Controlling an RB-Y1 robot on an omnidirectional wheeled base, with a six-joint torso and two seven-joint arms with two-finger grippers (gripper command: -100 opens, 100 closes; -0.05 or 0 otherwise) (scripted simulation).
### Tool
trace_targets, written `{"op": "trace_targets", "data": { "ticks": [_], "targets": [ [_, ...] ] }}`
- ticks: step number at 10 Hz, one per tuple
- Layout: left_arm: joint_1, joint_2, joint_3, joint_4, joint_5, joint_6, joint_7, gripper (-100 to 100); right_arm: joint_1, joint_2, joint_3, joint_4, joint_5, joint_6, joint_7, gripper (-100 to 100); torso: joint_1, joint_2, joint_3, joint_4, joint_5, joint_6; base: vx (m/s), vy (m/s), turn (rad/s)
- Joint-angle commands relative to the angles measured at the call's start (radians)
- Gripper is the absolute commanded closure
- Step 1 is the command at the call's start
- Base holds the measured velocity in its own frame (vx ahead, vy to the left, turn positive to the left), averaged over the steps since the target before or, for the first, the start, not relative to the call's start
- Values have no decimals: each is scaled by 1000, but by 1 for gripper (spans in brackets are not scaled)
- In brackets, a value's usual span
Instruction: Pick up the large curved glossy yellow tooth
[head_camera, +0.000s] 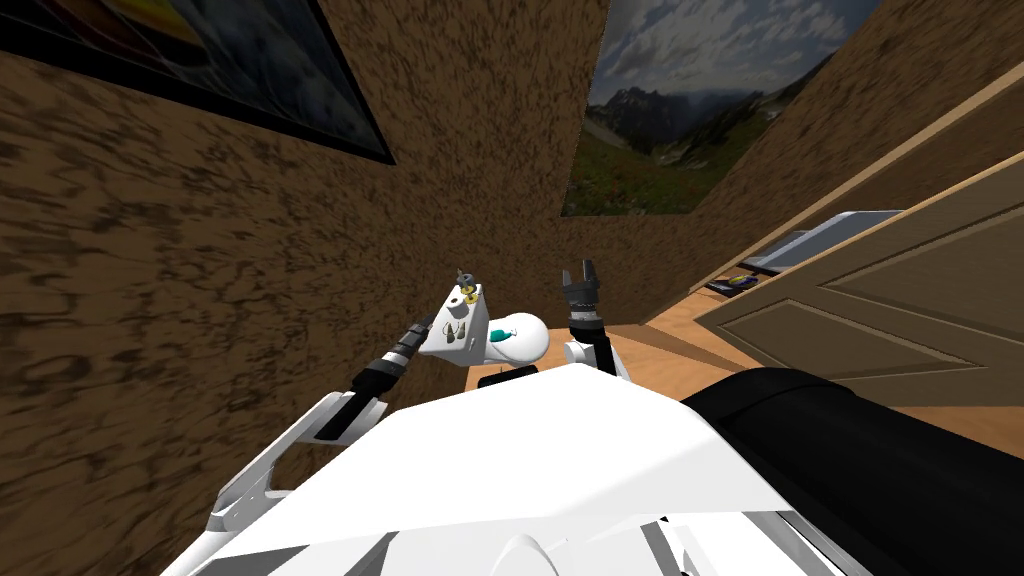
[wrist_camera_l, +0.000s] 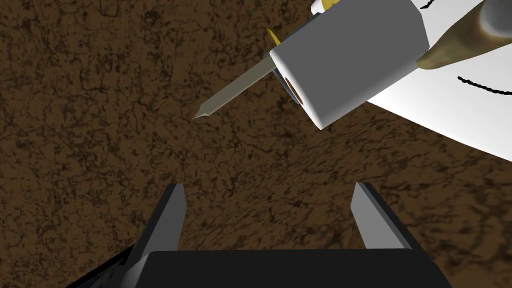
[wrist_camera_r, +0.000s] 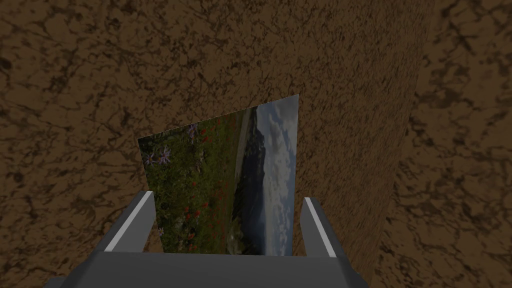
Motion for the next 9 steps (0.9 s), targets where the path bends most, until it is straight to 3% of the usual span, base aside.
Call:
{"op": "trace_targets", "data": {
  "ticks": [1,5,9],
  "targets": [
    [4,35,-13,22,-6,13,0,-100,0,0,0,0,0,0,0,0,0,0,0,0,0,0,6,-20,-111],
    [27,106,-36,54,-19,37,-3,-100,0,0,0,0,0,0,0,0,1,0,0,0,0,0,9,-18,-113],
    [54,200,-64,96,-37,68,-7,-100,0,0,0,0,0,0,0,0,0,0,0,0,0,0,13,-20,-137]
  ]
}}
